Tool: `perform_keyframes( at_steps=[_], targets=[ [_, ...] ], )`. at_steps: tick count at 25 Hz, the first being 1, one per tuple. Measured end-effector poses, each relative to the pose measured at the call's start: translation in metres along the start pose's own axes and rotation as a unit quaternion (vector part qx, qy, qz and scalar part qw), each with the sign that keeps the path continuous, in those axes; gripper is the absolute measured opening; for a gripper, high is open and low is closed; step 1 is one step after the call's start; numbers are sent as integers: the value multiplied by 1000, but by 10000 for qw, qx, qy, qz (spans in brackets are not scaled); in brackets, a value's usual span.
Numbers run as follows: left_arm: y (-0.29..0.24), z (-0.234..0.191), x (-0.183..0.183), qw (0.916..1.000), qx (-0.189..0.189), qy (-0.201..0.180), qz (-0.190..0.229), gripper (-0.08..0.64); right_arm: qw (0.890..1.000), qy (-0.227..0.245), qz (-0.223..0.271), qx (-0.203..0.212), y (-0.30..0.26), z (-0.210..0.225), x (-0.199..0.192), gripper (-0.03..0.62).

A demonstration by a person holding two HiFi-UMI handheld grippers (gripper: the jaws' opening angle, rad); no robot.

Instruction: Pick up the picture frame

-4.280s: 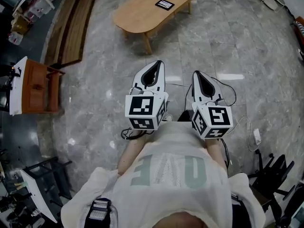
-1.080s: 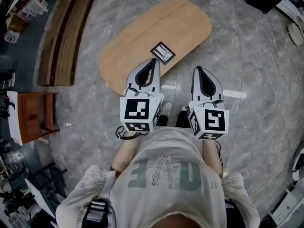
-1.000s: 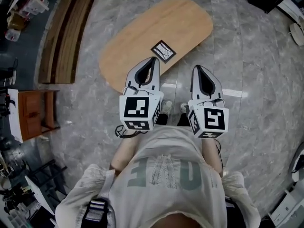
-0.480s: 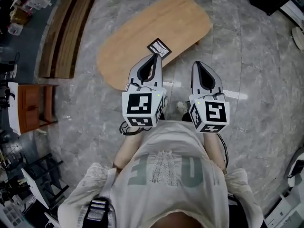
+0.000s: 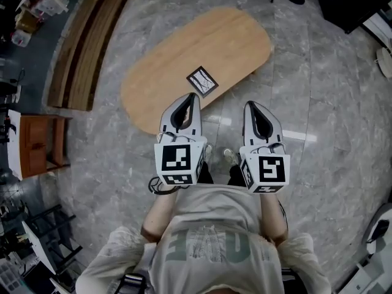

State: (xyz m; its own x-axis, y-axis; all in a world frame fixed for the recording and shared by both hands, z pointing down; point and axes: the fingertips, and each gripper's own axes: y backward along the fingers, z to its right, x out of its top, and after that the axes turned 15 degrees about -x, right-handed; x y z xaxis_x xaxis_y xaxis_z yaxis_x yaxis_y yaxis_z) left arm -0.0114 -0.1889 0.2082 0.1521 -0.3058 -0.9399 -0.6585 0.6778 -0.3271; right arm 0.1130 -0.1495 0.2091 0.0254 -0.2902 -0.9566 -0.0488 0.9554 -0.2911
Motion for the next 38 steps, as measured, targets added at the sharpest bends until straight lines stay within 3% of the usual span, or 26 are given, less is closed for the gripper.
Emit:
perform_keyframes(
  at_steps=[3,6,11,15,22,30,34,36,38],
  targets=[
    [-25,-14,-19,9998,91,-179,-66,9,9991,226,344,18,-28,7,-8,5],
    [-44,-32,-48,9999,158,-43,-48,9,9984,325,460,103,-58,6,-26,5],
    [-73,-52,-114,9985,442,280,189,9,9992,278,209,198,-99,5,-89,5],
    [-96,-56,-172,9974,553,458,-41,9,9995,143,-48,283,-120,5,-147,5],
    [-115,-50,-241,9961,556,524,-450,9,9970,7,-646,427,-135,7,-232,5],
    [-125,-48,-250,9955,568,575,-495,9,9953,102,-825,502,-142,13,-247,5],
    [-135,-57,-248,9952,641,287,-676,9,9949,103,-835,565,-147,12,-247,5],
    [-147,-56,-252,9947,471,99,-906,9,9946,116,-867,557,-148,15,-251,5],
    [-160,-53,-260,9935,154,87,-1126,114,9940,133,-932,563,-148,16,-256,5]
  ],
)
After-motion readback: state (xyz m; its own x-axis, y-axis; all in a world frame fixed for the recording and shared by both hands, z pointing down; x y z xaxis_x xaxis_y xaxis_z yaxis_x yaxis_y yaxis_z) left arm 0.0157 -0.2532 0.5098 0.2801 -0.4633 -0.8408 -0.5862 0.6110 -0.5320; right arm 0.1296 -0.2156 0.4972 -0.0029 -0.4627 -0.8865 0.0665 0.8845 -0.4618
